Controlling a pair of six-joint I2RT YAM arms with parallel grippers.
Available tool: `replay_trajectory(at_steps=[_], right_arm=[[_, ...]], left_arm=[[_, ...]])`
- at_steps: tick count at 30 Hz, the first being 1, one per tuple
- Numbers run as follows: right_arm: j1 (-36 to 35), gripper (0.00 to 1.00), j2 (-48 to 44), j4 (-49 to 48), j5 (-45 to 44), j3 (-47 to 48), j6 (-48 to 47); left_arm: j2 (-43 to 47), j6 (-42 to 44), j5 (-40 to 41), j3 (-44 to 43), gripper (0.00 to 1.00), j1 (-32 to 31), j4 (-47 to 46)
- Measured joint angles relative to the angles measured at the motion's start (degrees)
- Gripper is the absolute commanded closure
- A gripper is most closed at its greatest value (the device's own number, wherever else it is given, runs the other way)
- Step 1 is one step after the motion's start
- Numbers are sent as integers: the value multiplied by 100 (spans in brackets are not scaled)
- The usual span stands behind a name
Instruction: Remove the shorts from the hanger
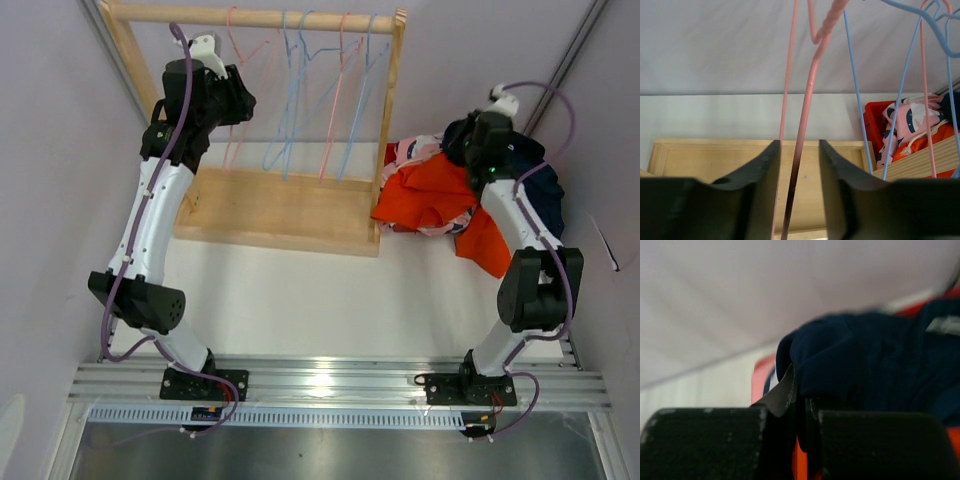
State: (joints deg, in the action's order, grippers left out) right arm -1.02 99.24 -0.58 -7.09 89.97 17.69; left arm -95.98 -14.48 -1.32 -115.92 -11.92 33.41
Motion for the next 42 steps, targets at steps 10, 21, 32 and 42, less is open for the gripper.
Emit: replay_trajectory(at_steps=[10,21,32,42], right_arm=[[-660,1,-498,-752,-9,-2660,887],[-682,1,-2758,-461,-610,-2922,590],[-789,1,-5322,898,-487,-2839,398],[-931,1,-7661,1980,907,-4304,896]], left_arm=[[0,4,-24,-2,1,7,20],[483,-4,-13,-2,1,7,249],[3593,-111,568,2343,1,7,-52],[6612,-518,-216,6015,1,7,-326]])
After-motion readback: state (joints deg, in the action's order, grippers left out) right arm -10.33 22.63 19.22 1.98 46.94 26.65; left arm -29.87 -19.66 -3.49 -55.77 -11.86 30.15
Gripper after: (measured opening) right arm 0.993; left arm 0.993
